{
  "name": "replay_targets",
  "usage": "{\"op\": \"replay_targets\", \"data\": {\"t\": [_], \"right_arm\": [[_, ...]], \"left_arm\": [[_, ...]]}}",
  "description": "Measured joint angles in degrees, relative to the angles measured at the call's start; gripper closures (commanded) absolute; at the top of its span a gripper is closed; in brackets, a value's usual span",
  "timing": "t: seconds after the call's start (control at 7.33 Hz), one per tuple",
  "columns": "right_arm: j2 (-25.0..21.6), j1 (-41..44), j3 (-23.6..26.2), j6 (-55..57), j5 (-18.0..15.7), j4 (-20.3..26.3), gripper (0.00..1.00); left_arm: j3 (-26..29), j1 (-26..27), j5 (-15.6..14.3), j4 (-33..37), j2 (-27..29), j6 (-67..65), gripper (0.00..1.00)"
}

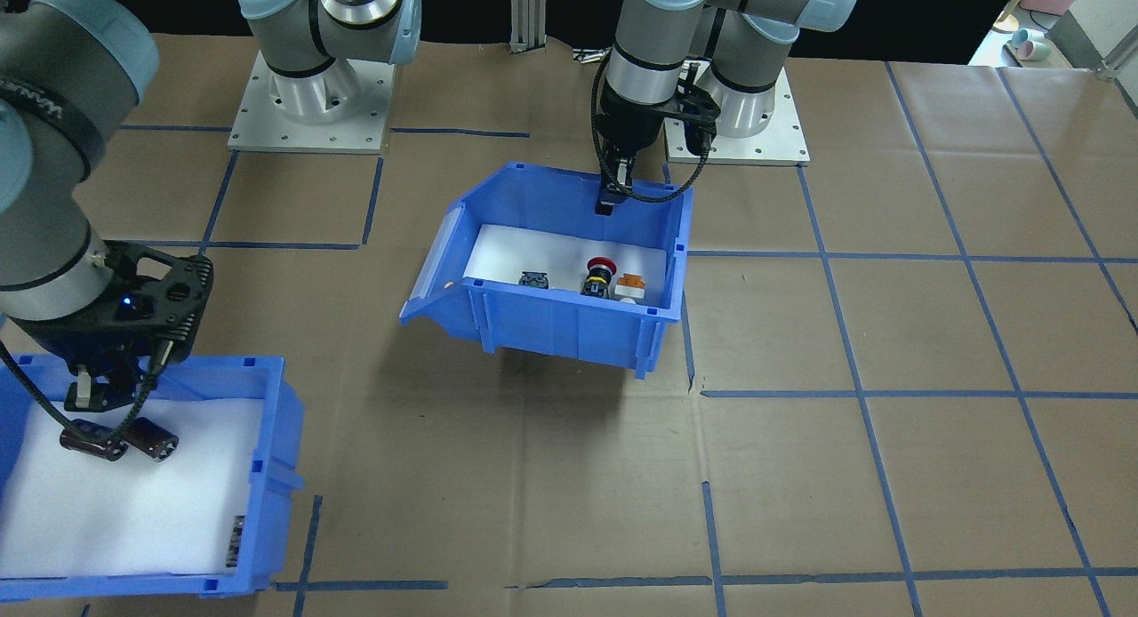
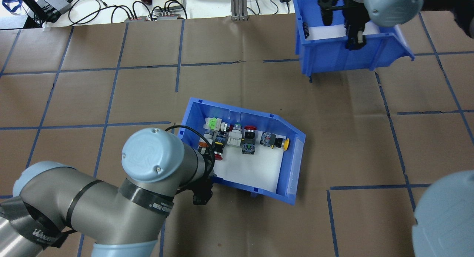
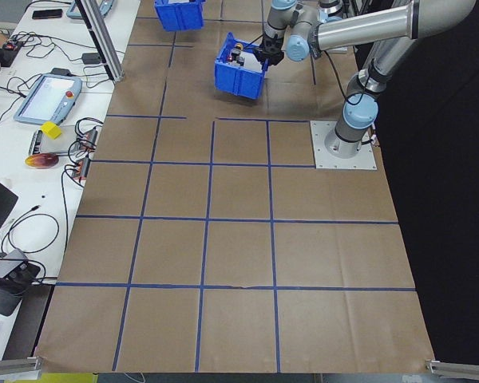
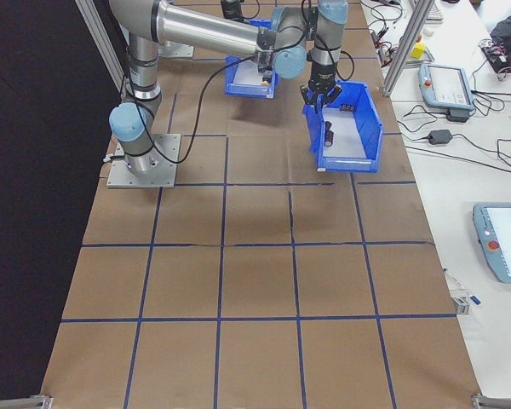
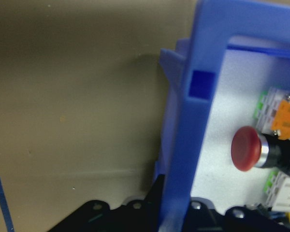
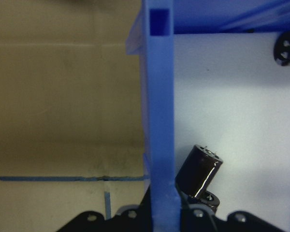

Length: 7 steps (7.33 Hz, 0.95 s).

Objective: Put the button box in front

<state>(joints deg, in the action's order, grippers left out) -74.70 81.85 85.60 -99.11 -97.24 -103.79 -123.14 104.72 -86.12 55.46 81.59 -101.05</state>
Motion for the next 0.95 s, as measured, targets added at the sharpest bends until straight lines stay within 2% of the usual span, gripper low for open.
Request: {"op": "replay_targets", "data": {"t": [0.14,0.41,0.68,0.95], "right_arm": [[-2.99,-2.14,3.58,-2.41,1.17,-0.03,0.94],[-10.28,-6.46,12.19,-7.02,2.78,-0.38,0.94],[-17.74,-10.58,20.68,-10.30,4.85,-0.87,0.94],[-22.29,-12.21,25.57,-11.73,5.32,-1.04,0.94]], "left_arm": [[3.83,-2.88,0.06,0.23,3.02,2.16,0.98],[15.18,-5.85,0.34,0.34,13.64,3.66,0.97],[29.71,-5.85,0.53,0.76,26.92,1.20,0.96],[39.67,-5.18,2.92,1.52,36.04,-3.23,0.95]]}}
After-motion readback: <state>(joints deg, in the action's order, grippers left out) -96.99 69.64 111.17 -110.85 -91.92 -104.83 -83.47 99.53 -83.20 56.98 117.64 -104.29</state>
